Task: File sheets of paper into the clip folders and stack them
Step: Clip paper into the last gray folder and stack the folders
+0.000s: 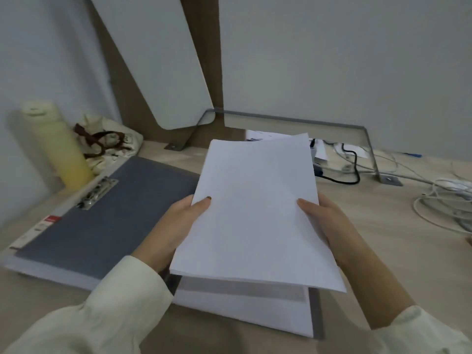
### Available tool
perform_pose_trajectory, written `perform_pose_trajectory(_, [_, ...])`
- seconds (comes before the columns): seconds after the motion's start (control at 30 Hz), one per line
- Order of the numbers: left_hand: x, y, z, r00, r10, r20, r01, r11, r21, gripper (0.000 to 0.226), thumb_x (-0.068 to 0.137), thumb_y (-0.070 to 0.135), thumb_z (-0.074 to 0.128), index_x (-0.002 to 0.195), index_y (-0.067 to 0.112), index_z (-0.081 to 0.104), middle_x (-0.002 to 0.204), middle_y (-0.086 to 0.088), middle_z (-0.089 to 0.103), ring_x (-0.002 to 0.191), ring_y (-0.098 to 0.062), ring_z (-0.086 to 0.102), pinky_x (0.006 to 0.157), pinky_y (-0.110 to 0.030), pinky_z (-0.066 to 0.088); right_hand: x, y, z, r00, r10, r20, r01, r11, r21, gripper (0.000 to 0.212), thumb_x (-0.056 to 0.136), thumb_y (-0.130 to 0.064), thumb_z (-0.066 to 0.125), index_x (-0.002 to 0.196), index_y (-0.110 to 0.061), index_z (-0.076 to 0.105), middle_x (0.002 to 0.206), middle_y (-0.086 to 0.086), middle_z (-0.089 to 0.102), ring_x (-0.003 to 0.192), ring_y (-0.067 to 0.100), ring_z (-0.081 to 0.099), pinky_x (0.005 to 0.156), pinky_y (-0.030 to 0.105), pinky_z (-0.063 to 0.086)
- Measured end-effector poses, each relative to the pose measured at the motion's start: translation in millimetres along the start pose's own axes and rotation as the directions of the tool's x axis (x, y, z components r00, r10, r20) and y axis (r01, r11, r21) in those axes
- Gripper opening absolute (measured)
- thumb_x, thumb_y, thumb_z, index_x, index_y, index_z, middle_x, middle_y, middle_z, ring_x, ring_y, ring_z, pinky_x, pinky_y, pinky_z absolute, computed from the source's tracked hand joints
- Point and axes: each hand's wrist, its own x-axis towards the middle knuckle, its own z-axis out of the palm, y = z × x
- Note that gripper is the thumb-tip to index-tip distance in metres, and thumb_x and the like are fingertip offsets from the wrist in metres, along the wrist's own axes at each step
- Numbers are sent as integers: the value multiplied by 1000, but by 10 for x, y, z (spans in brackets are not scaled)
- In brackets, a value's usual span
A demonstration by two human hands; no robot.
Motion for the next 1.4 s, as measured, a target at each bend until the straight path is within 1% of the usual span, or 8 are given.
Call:
perform_pose_trajectory(0.1, [140,-102,-513,963,155,-220,-87,953,291,21,94,32,45,97,20,63,101,4,67,90,-13,62,72,-28,44,84,90,349,1000,10,17,-10,1000,14,28,90,-7,50,117,-9,58,112,12,67,84,25,70,67,32,57])
perform_pose_trajectory(0.23, [466,-335,-1337,845,359,-396,112,605,788,33,93,26,47,124,16,51,134,-10,47,121,-30,46,96,-45,39,134,174,620,997,53,54,-55,998,28,22,93,-7,48,110,-16,59,91,-3,68,65,11,70,52,24,55])
perform_pose_trajectory(0.5, [756,-491,-1956,821,332,-464,359,331,873,34,95,24,43,116,-2,51,121,-24,53,112,-39,48,86,-45,42,224,337,805,988,100,116,-98,995,-21,22,92,-10,49,96,-27,62,76,-6,75,62,14,71,46,22,52])
perform_pose_trajectory(0.73, [572,-522,-2002,845,314,-432,285,418,863,28,96,21,40,105,-4,49,112,-24,52,105,-38,49,83,-47,43,281,388,953,983,115,141,-105,992,-74,18,92,-11,51,95,-23,63,75,-5,75,61,12,71,45,21,51])
perform_pose_trajectory(0.93, [-1,-495,-1942,867,-22,-499,120,979,165,15,91,12,56,102,9,47,65,-9,67,48,-14,63,44,-22,49,316,544,1106,968,173,180,-158,983,-98,29,91,-12,53,120,-13,57,106,1,69,90,16,67,68,22,54])
perform_pose_trajectory(1.1, [-272,-596,-1896,929,-254,-270,139,914,-381,14,93,5,48,93,5,62,69,-11,73,52,-15,69,45,-23,55,296,736,1182,946,222,234,-209,975,-81,18,92,-8,49,104,-17,58,90,-5,65,67,7,68,50,12,52])
perform_pose_trajectory(1.3, [-307,-698,-1900,930,-270,-248,163,910,-381,18,91,4,51,102,-2,63,93,-16,72,62,-15,71,52,-20,56,289,910,1213,935,230,269,-209,972,-106,71,55,-41,80,117,-12,58,99,5,73,84,23,71,60,27,56])
perform_pose_trajectory(1.4, [-347,-756,-1881,926,-266,-269,164,922,-350,19,89,7,55,101,-3,66,80,-11,74,63,-13,71,52,-17,55,312,944,1174,931,239,274,-223,971,-89,41,80,-22,63,118,-10,58,90,2,75,76,20,73,54,24,55])
